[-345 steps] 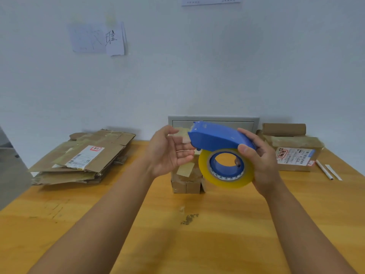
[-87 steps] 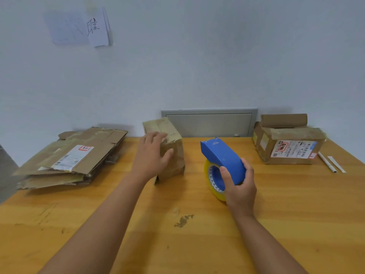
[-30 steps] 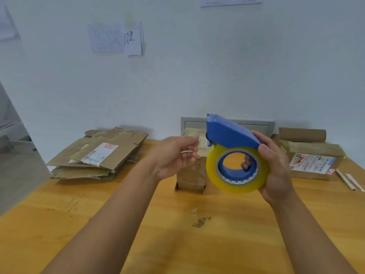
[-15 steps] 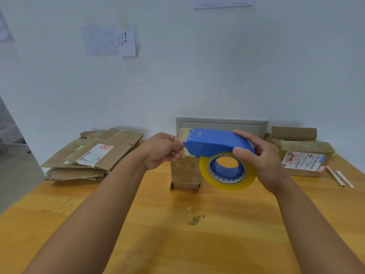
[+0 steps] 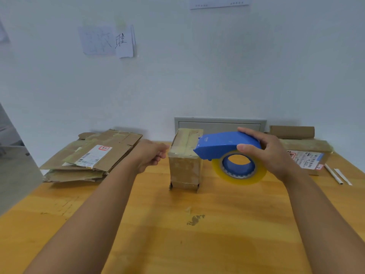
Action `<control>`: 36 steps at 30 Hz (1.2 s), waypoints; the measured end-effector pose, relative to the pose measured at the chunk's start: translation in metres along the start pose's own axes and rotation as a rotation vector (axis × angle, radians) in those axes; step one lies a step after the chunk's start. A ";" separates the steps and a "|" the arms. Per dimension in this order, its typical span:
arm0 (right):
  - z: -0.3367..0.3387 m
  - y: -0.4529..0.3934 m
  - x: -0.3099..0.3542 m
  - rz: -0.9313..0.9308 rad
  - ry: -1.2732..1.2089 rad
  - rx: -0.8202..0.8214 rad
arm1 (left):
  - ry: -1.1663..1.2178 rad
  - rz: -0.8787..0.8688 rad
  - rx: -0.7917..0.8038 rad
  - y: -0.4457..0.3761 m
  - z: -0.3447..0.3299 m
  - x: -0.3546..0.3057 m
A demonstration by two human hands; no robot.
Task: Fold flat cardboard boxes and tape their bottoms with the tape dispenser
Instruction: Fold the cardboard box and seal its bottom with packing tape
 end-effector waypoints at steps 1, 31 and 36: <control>-0.001 -0.003 -0.001 -0.001 0.017 0.003 | -0.017 0.000 -0.015 -0.001 0.000 0.001; -0.023 0.008 -0.056 -0.067 -0.152 -0.047 | -0.109 -0.382 -0.387 0.041 -0.024 0.011; -0.025 0.013 -0.063 -0.083 -0.193 -0.079 | -0.172 -0.388 -0.352 0.043 -0.040 0.017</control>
Point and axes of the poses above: each hand's wrist, its own y-axis away from the middle knuckle, its own z-axis out of the back of the hand, x = y × z, the point moved 10 cm from there along -y, towards the middle knuckle, and after that the axes turned 5 degrees about y, right-handed, at the moved point
